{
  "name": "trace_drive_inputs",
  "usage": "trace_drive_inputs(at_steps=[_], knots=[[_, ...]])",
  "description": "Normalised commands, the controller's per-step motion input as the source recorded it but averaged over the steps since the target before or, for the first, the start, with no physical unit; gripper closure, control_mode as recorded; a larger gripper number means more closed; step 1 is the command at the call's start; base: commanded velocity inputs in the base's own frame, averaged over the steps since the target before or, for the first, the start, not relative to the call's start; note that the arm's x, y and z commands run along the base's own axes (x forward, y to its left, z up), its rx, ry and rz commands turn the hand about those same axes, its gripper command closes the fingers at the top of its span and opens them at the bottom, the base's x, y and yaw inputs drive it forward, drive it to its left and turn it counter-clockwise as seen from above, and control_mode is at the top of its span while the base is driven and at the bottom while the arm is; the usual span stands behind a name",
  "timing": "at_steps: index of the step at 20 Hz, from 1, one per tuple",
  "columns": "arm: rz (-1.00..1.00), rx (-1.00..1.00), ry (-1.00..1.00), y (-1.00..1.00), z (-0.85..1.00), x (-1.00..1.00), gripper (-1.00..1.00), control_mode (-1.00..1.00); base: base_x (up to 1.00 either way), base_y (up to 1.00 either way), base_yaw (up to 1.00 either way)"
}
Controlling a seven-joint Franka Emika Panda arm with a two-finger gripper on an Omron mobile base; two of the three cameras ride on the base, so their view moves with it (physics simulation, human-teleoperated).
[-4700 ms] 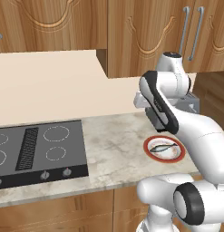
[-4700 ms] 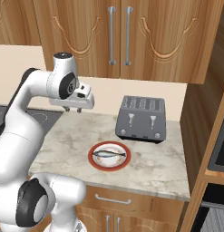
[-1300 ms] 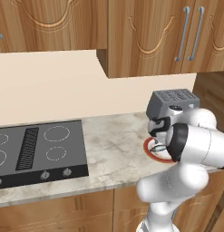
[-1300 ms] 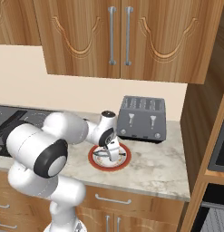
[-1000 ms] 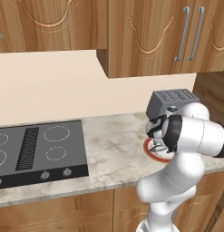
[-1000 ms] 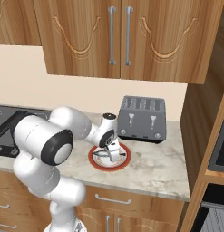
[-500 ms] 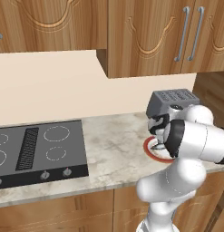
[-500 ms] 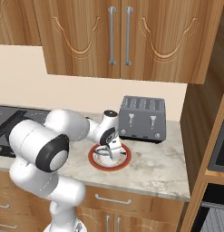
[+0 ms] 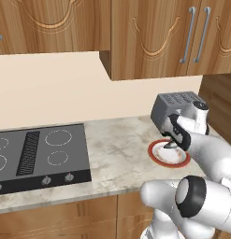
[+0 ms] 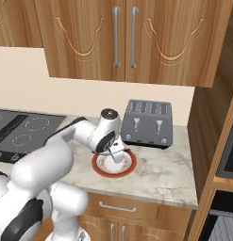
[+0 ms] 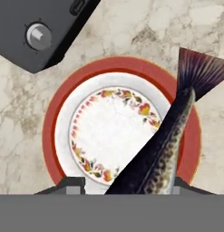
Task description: Place the fish on the rack of the oven, and slide the rack back inside. Close the oven door.
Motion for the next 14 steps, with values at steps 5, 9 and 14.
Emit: trace_drive_inputs(at_steps=[5,9,14], knots=[[0.12,-0.05,-0.06,0.04,0.62,-0.52,1.00,-1.00,0.00,0.00,0.00],[0.11,-0.09,-0.07,0.22,0.37,-0.45,1.00,-1.00,0.00,0.00,0.00],[0.01,-0.02,-0.02,0.05,0.04,-0.08,1.00,1.00,-0.42,0.03,0.02]])
